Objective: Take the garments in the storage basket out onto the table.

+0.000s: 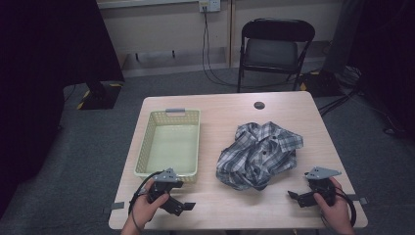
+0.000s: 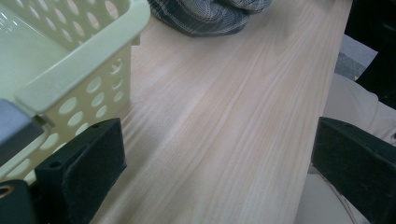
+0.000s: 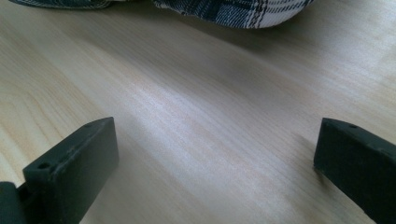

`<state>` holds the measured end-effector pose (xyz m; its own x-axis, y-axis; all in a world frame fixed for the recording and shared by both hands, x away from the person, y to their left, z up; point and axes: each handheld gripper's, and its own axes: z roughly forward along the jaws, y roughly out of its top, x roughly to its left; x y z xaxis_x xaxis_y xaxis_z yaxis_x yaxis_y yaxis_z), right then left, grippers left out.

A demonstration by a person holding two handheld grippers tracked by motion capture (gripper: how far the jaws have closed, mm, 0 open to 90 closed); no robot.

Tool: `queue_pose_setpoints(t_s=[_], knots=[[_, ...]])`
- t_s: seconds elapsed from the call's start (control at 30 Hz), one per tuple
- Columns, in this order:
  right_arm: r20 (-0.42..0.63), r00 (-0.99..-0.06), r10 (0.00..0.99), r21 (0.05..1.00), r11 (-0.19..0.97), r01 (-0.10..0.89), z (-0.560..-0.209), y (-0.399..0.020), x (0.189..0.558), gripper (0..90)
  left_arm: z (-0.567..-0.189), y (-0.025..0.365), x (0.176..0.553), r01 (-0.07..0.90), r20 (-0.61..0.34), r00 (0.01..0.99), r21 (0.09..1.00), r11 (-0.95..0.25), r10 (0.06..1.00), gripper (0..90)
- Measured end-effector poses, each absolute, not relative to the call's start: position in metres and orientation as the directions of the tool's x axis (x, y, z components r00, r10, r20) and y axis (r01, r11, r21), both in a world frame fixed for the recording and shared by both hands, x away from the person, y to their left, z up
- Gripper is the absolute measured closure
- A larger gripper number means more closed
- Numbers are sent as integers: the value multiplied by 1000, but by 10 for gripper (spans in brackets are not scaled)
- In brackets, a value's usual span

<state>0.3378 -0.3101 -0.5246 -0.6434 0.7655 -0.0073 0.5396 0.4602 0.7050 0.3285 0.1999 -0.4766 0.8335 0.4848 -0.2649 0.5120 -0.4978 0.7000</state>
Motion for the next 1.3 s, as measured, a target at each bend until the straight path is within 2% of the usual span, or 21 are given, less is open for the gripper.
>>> queue_pose_setpoints(t_s=[1.3], knots=[[-7,-643,766,705,460,540,-525,-310,338,0,-478,232,323,503,-250,837,702,-503,488,25]])
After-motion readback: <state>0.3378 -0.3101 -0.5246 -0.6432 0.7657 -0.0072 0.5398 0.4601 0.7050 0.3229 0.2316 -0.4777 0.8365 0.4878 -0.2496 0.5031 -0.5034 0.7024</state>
